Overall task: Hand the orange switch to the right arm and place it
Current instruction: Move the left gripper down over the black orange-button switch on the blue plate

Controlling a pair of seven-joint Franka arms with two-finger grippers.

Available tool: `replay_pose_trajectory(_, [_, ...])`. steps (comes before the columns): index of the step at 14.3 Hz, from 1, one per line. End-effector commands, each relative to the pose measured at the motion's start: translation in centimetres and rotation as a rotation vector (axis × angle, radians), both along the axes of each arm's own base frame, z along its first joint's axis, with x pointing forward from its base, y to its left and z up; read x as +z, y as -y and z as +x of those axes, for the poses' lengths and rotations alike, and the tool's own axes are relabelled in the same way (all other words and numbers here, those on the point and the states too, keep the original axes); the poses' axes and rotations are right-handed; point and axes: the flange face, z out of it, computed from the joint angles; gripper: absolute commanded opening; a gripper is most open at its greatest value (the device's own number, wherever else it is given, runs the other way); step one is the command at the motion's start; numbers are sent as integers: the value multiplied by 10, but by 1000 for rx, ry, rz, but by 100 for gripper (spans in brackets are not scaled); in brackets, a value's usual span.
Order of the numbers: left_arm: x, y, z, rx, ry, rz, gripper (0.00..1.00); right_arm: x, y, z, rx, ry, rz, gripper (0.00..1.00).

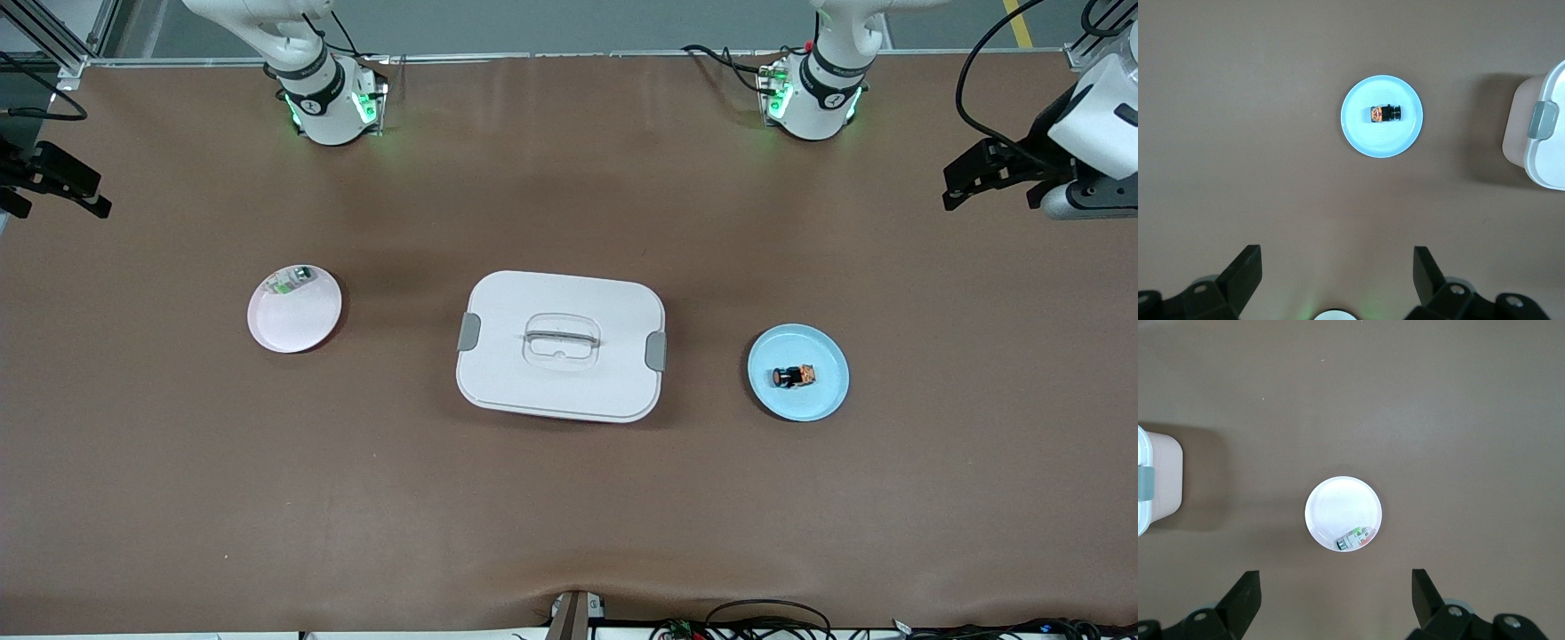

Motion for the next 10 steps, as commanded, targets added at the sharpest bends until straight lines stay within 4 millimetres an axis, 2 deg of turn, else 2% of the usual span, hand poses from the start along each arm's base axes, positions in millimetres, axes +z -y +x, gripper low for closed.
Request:
replay_pose_trajectory(1, [1,-2,1,-9,-8,2,100,5,-2,-2,-1,9,-5,100])
replay_pose_trajectory(3, [-7,-2,6,2,-21,1,100,5,-2,-2,-3,9,-5,100])
replay_pose_trajectory(5, [-6,0,16,-3,-6,-4,100,5,-2,-2,-3,10,-5,100])
replay_pose_trajectory(6, [-19,-2,28,-6,-24,-8,100,5,-2,-2,-1,10,-5,100])
replay_pose_trajectory(8, [-32,-6,44,3,15,-27,100,5,-2,-2,-1,10,-5,100])
replay_pose_trajectory(10, [-65,-3,59,25,-24,-27,100,5,-2,-2,-3,10,-5,100])
